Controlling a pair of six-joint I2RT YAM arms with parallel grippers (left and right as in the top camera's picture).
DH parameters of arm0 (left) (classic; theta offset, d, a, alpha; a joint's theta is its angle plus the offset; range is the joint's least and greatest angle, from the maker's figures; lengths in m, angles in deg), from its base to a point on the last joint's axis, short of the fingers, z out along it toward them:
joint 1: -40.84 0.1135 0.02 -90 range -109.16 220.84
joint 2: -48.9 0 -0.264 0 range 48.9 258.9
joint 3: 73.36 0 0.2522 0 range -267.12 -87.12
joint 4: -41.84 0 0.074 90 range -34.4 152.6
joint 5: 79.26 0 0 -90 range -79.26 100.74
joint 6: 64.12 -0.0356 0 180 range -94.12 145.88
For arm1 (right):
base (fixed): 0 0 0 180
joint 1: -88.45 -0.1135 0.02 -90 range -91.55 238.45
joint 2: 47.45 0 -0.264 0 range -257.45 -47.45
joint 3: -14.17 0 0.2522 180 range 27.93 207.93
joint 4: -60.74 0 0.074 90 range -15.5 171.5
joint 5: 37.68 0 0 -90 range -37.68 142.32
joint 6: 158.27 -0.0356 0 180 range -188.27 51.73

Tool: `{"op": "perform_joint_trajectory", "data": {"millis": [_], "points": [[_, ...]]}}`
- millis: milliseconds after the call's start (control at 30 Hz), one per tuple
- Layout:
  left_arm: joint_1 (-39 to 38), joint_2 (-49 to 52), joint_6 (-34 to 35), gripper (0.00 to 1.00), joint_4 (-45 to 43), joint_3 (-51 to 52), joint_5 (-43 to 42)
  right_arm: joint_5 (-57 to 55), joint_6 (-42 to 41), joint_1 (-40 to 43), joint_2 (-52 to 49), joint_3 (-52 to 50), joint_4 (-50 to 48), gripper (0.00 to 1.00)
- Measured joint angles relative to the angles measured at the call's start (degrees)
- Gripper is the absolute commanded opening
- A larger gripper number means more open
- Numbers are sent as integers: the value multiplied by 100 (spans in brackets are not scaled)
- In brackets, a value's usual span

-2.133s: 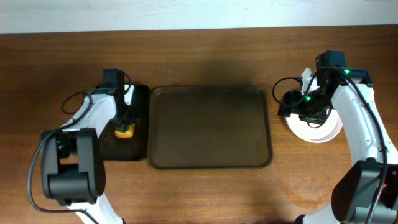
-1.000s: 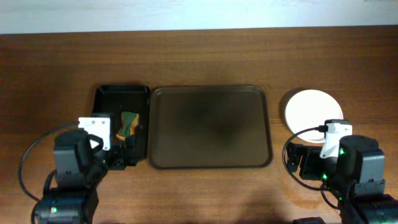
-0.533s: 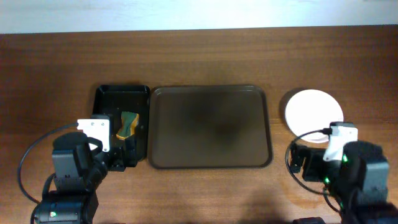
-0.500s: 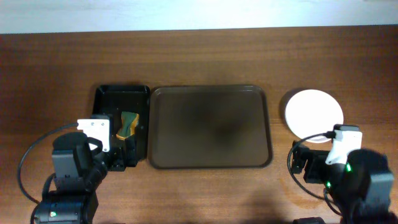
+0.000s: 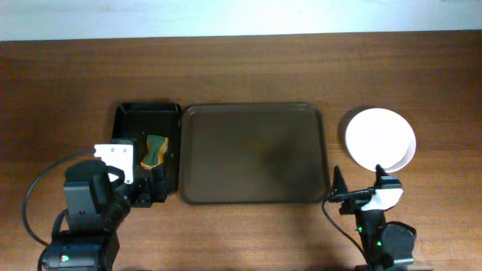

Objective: Clean dirty plates on tray and stack at the side

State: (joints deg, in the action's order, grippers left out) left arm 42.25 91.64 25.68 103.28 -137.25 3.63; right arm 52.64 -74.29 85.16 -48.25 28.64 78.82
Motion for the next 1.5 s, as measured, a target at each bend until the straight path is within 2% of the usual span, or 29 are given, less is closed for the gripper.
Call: {"op": "perform_joint_trajectory", "data": {"millis": [167,667,800,867,1067,1167,1300,1500], "points": [[0,0,0,100,2,0,0,127,350,0,0,-4,-9,98],[0,0,0,100,2,0,0,127,369,0,0,-4,-9,98],[0,-319,-4,100,22,85,24,129,372,0,0,-4,-11,98],[0,-887,-20,100,-264,529,48,131,374,0,0,-4,-11,98],[0,-2791,-7,100,-2039,2776,66,149,378,4,2,-4,-15,98],[0,-3617,28,100,-3488,3834,66,153,374,9,9,-4,-11,99],[0,-4166,31,100,-4920,4699,66,168,376,9,11,-4,-13,98],[0,-4205,28,100,-4367,4931,63,168,393,11,11,-4,-13,98]]}}
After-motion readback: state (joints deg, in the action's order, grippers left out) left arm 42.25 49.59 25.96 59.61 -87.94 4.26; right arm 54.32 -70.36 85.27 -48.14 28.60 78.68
